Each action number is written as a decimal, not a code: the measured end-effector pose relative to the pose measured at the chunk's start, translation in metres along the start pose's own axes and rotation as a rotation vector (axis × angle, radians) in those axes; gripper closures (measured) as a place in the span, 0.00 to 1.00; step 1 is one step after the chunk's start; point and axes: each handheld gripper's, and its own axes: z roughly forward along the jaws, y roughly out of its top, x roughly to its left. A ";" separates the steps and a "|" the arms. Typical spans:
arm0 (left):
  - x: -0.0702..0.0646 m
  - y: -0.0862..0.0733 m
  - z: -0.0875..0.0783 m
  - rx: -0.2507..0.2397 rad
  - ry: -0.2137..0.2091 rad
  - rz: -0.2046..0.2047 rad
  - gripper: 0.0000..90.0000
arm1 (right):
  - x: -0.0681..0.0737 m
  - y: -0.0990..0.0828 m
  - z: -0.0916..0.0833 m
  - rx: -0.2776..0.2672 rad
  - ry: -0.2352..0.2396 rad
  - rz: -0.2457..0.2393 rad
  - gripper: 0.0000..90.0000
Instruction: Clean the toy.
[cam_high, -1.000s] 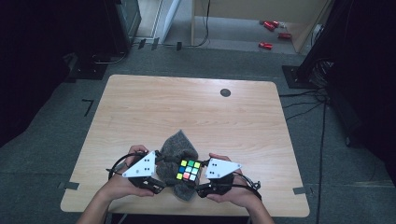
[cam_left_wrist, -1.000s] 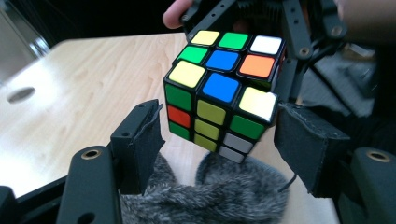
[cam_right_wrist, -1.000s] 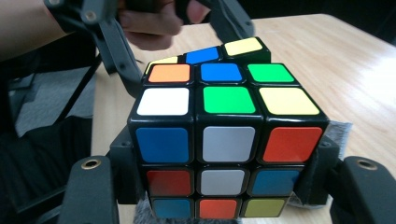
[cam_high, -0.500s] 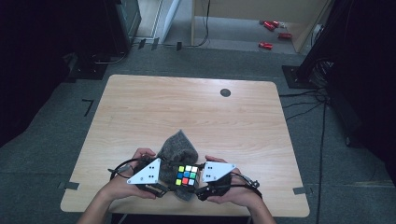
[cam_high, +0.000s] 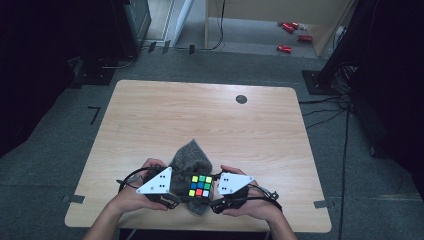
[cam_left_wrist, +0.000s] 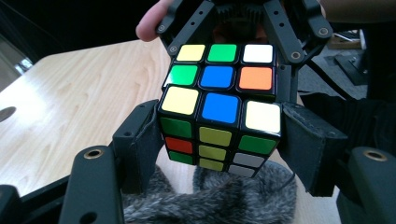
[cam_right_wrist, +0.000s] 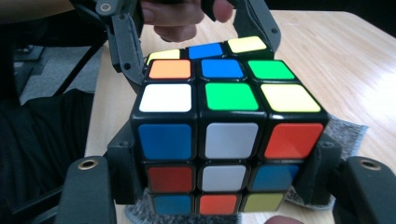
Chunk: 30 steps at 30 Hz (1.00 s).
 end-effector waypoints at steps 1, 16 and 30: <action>0.001 0.000 -0.001 -0.006 0.006 -0.007 0.38 | -0.001 0.000 0.000 -0.001 -0.004 0.003 0.36; 0.008 -0.002 -0.010 -0.070 0.052 -0.053 0.39 | -0.008 -0.006 0.000 -0.028 -0.044 0.054 0.34; 0.010 -0.005 -0.011 -0.085 0.051 -0.060 0.38 | -0.011 -0.005 -0.003 -0.042 -0.034 0.048 0.37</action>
